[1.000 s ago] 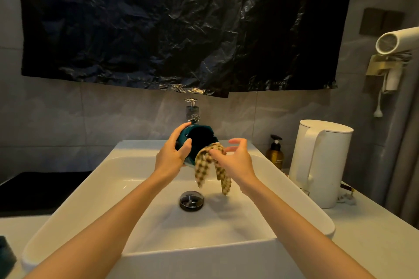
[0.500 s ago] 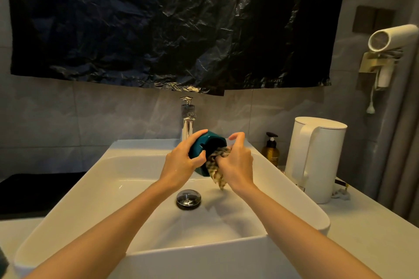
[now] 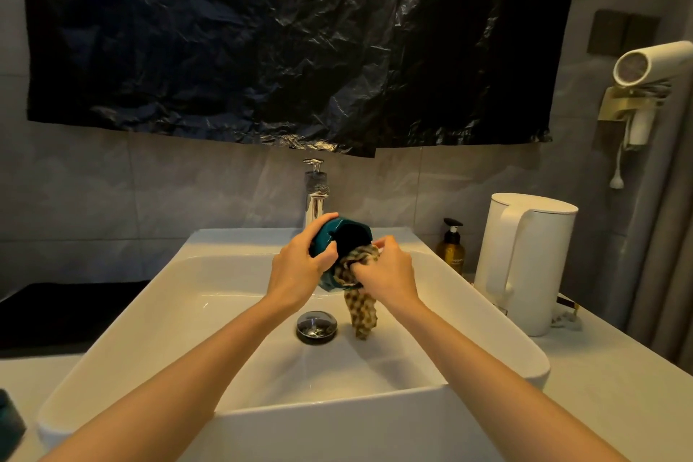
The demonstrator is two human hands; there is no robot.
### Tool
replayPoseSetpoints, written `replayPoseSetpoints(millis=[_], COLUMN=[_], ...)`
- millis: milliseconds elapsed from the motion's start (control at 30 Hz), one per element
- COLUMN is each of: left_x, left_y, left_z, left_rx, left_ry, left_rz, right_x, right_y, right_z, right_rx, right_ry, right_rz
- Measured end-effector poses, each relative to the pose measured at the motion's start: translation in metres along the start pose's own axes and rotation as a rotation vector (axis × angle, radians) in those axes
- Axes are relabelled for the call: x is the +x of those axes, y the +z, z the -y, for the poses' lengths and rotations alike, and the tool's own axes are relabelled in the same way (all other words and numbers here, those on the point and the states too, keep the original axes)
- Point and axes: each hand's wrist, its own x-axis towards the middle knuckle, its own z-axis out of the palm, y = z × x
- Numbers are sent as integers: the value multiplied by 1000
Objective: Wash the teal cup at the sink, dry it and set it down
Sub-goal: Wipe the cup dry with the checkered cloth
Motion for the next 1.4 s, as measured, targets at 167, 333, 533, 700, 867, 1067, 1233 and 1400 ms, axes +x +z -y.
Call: replayPoseSetpoints(millis=[167, 333, 533, 700, 867, 1067, 1233, 1400], left_x=[2, -2, 2, 4, 0, 5, 6, 5], left_y=[-3, 2, 1, -4, -2, -8, -13, -10], left_z=[3, -2, -1, -1, -1, 2, 4, 3], left_rx=[-9, -32, -88, -86, -43, -49, -55, -27], left_ry=[-33, 10, -21, -4, 0, -53, -112, -115], left_rz=[-6, 72, 96, 81, 113, 74, 21, 33], right_x=[1, -2, 2, 2, -1, 4, 8, 7], right_y=[-1, -4, -5, -1, -4, -4, -8, -24], right_z=[4, 4, 4, 7, 6, 2, 6, 8], right_rx=[363, 516, 158, 329, 352, 411, 722, 783], right_ry=[339, 450, 263, 262, 379, 240, 323, 275], right_rz=[307, 377, 181, 208, 268, 365, 619, 738])
